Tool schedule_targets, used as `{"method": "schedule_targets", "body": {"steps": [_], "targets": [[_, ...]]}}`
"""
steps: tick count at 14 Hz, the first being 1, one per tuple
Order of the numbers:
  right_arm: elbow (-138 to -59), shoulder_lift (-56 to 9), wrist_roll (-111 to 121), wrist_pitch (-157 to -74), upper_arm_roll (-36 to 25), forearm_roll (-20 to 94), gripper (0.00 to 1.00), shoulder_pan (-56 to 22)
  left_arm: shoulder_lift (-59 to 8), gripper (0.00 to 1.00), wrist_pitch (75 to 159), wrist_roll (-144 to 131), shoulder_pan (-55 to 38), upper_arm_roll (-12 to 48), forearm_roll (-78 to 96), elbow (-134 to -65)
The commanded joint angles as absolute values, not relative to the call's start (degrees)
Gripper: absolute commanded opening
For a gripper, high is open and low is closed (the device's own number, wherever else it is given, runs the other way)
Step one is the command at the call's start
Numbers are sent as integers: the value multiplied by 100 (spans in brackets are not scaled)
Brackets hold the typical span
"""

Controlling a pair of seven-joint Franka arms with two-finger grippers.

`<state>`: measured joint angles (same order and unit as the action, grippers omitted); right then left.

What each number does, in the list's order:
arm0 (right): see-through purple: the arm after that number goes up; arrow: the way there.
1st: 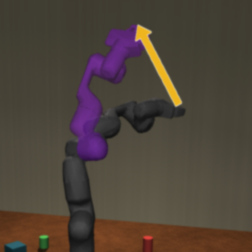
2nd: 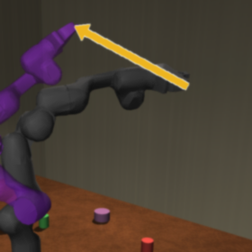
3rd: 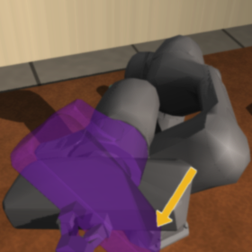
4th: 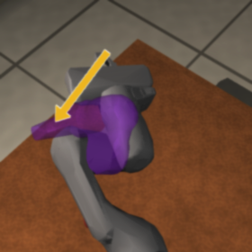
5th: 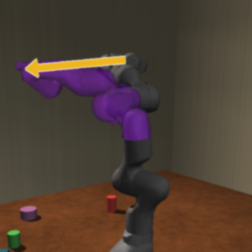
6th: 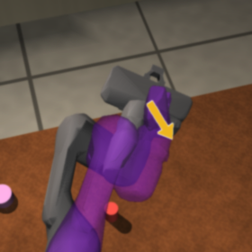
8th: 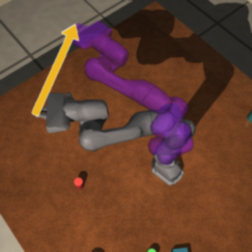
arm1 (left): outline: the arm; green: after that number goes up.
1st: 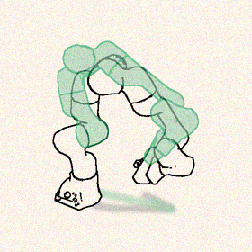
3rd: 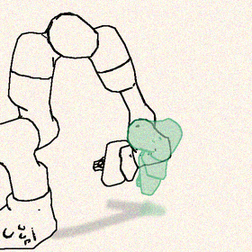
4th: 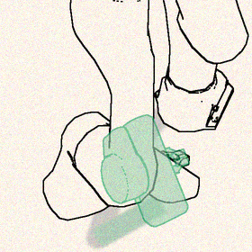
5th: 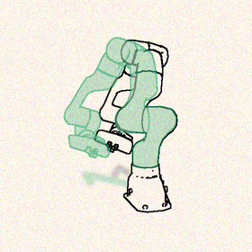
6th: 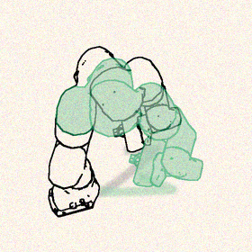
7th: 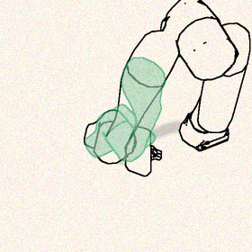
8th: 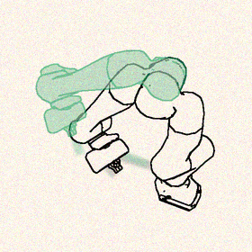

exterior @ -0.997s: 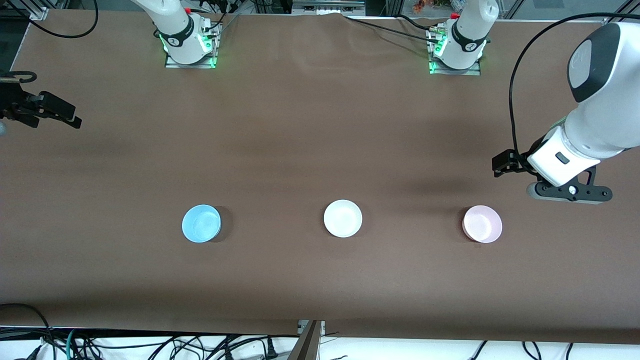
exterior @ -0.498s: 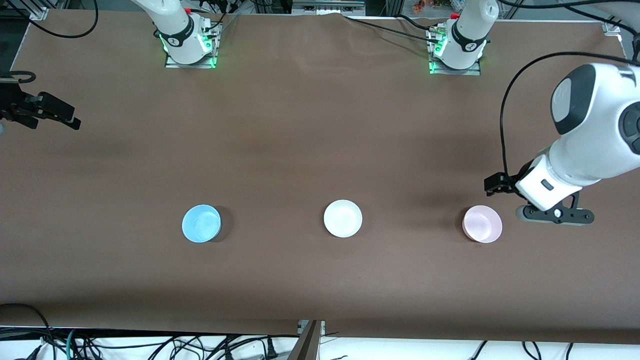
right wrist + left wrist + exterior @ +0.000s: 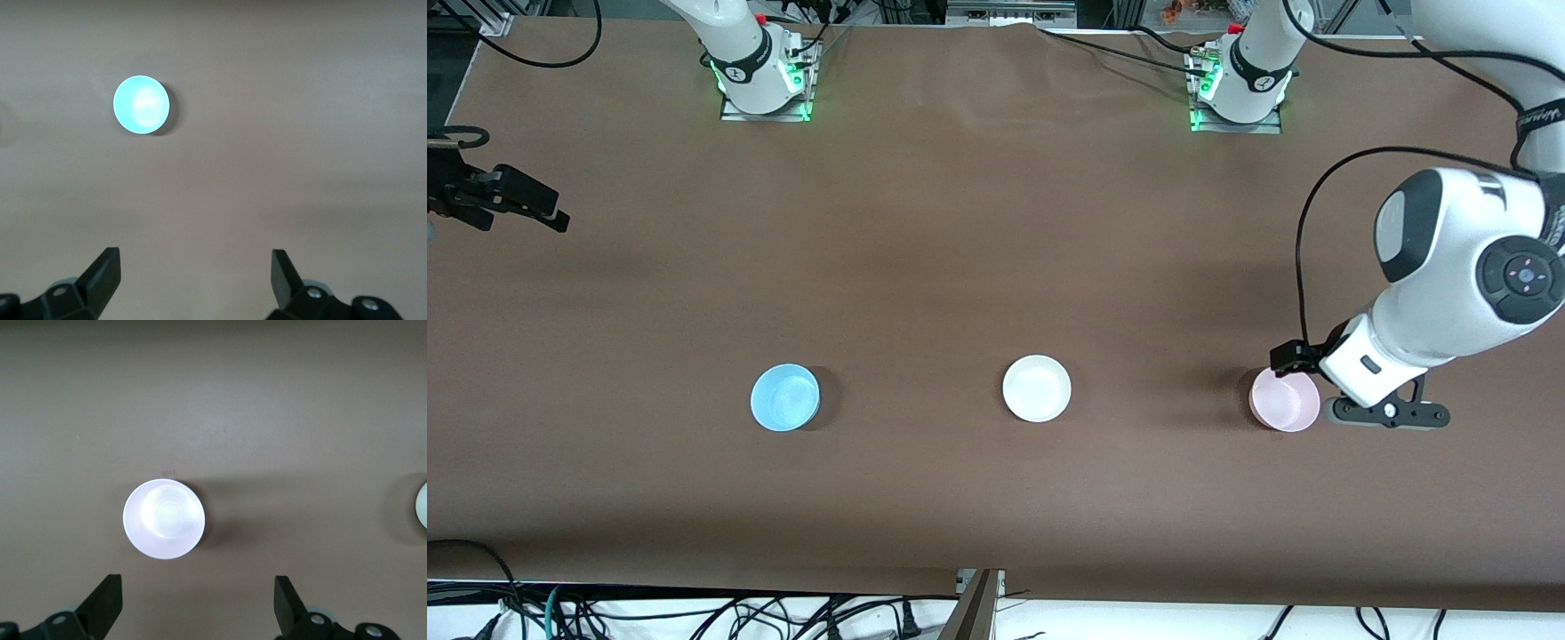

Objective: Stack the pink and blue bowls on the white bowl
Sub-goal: 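Lower the open left gripper onto the pink bowl's rim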

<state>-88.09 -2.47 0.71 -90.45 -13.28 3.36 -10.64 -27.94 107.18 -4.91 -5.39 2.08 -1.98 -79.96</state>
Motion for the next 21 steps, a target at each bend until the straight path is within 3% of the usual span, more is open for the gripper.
{"method": "schedule_targets", "body": {"steps": [1, 14, 21], "targets": [[-8771, -237, 97, -9053, -1336, 361, 100, -1046, -2979, 100, 11047, -554, -527, 220, -150, -7998], [-8771, -281, 62, -9062, -1318, 369, 100, -1081, -3225, 100, 13173, -527, -422, 211, -167, -9482], [-8771, -281, 62, -9070, -1310, 352, 100, -1107, -3463, 100, 13806, -457, -352, 211, -184, -9764]]}}
